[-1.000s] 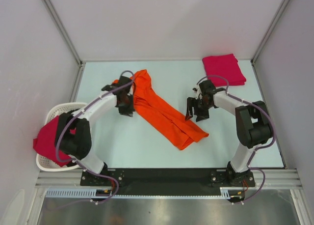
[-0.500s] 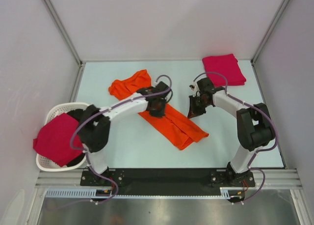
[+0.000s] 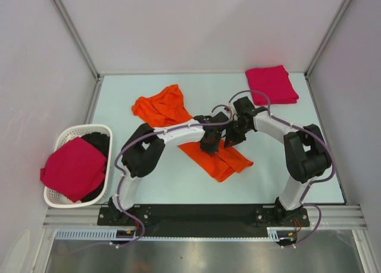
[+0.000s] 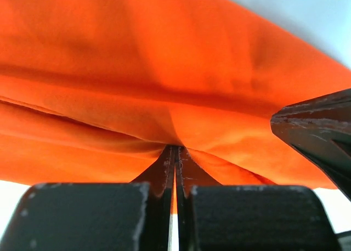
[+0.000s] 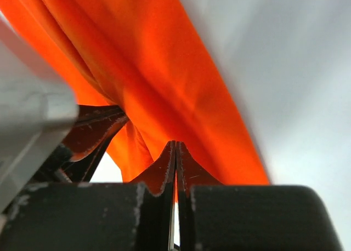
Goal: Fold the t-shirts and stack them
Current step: Rotate the tshirt 90 degrees
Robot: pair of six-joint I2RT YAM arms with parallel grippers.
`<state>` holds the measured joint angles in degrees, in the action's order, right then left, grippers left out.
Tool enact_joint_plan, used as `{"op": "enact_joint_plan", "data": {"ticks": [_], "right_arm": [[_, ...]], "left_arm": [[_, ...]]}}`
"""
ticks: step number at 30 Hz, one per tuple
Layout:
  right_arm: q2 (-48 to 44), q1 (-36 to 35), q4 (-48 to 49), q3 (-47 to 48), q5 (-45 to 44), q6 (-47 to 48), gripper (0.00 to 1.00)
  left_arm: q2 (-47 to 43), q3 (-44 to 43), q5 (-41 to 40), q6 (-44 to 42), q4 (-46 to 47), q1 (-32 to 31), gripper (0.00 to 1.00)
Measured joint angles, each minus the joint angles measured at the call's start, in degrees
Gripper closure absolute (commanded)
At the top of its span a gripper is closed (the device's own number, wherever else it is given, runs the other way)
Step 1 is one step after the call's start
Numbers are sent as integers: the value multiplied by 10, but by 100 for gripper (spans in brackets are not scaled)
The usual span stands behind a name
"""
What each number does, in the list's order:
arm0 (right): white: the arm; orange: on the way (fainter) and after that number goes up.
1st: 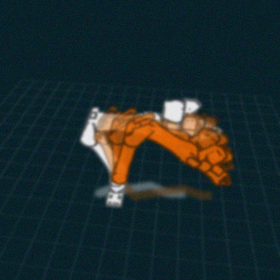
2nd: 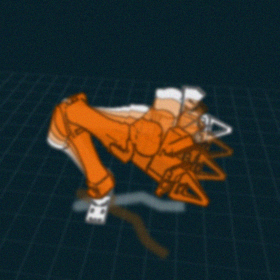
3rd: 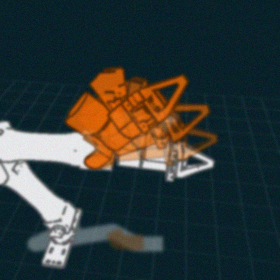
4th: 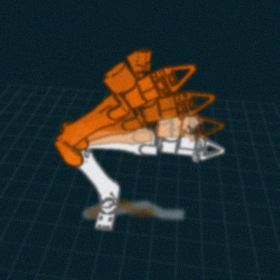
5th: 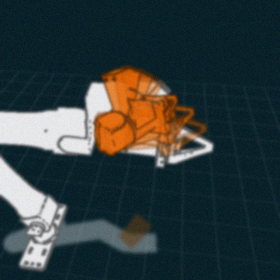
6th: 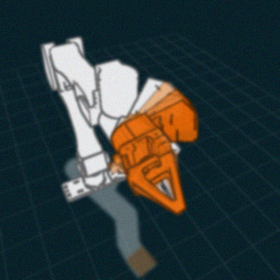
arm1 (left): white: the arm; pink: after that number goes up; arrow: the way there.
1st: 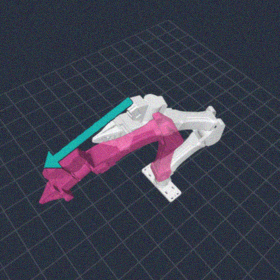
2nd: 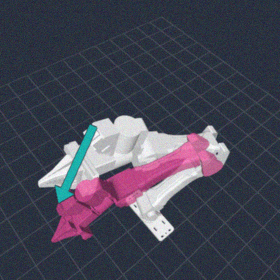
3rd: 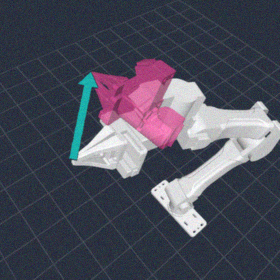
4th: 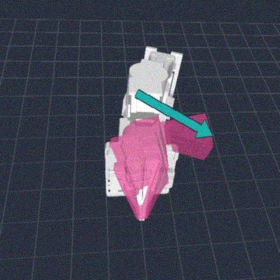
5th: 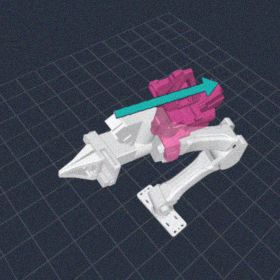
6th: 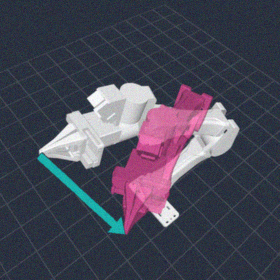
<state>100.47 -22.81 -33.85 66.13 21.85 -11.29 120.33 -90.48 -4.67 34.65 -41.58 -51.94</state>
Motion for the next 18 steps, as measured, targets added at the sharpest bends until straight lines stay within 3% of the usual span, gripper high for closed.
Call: {"op": "enact_joint_plan", "data": {"ticks": [8,18], "right_arm": [[55,-25,-6,0,-7,4,100],[58,-31,-5,-1,-19,-5,100]], "left_arm": [[-20,41,-28,14,4,-1,100],[-91,149,-42,29,42,-1,100]]}}
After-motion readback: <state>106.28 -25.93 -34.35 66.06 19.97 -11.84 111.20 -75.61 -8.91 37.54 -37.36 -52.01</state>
